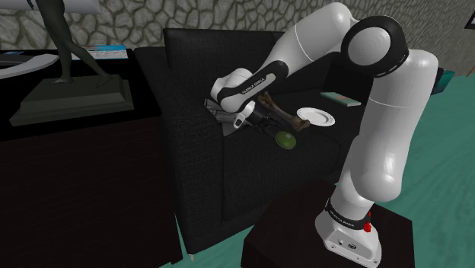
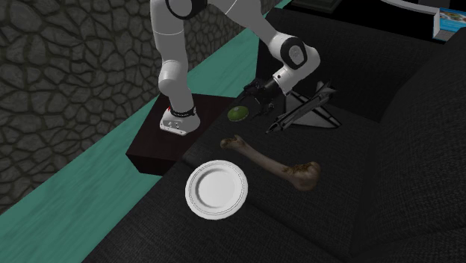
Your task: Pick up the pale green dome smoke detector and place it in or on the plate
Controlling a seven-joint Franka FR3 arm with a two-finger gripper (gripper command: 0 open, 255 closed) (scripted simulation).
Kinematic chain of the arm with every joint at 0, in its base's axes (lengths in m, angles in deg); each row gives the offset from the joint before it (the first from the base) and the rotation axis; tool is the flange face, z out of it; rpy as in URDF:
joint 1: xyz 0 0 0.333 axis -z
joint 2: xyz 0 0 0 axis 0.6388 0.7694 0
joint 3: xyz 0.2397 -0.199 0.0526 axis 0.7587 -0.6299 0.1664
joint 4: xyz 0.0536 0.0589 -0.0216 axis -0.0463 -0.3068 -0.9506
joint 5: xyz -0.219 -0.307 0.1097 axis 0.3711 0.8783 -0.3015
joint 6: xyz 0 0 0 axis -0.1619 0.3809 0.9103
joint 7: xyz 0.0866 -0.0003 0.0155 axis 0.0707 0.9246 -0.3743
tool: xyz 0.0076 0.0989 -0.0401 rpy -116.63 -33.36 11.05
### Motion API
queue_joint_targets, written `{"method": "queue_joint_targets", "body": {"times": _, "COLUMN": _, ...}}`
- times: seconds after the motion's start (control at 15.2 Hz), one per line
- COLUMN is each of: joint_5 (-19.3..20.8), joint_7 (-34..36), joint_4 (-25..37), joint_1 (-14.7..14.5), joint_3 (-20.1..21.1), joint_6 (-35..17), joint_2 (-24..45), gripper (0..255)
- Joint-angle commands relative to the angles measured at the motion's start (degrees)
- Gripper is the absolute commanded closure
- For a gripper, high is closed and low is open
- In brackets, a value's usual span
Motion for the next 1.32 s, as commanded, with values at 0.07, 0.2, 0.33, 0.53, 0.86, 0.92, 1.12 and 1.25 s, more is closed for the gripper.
{"method": "queue_joint_targets", "body": {"times": 0.07, "joint_5": 0.68, "joint_7": 0.03, "joint_4": -2.99, "joint_1": 0.45, "joint_3": -0.39, "joint_6": -1.94, "joint_2": -1.1, "gripper": 0}}
{"method": "queue_joint_targets", "body": {"times": 0.2, "joint_5": 0.79, "joint_7": 0.08, "joint_4": -3.55, "joint_1": 0.53, "joint_3": -0.46, "joint_6": -2.29, "joint_2": -1.32, "gripper": 0}}
{"method": "queue_joint_targets", "body": {"times": 0.33, "joint_5": 0.79, "joint_7": 0.08, "joint_4": -3.54, "joint_1": 0.55, "joint_3": -0.44, "joint_6": -2.29, "joint_2": -1.32, "gripper": 0}}
{"method": "queue_joint_targets", "body": {"times": 0.53, "joint_5": 0.8, "joint_7": 0.08, "joint_4": -3.54, "joint_1": 0.57, "joint_3": -0.42, "joint_6": -2.29, "joint_2": -1.32, "gripper": 0}}
{"method": "queue_joint_targets", "body": {"times": 0.86, "joint_5": 0.81, "joint_7": 0.01, "joint_4": -3.37, "joint_1": 0.58, "joint_3": -0.42, "joint_6": -2.15, "joint_2": -1.3, "gripper": 255}}
{"method": "queue_joint_targets", "body": {"times": 0.92, "joint_5": 0.8, "joint_7": 0.03, "joint_4": -3.41, "joint_1": 0.57, "joint_3": -0.41, "joint_6": -2.15, "joint_2": -1.33, "gripper": 255}}
{"method": "queue_joint_targets", "body": {"times": 1.12, "joint_5": 0.83, "joint_7": 0.03, "joint_4": -3.52, "joint_1": 0.58, "joint_3": -0.43, "joint_6": -2.19, "joint_2": -1.4, "gripper": 255}}
{"method": "queue_joint_targets", "body": {"times": 1.25, "joint_5": 0.8, "joint_7": 0.08, "joint_4": -3.54, "joint_1": 0.58, "joint_3": -0.41, "joint_6": -2.29, "joint_2": -1.32, "gripper": 255}}
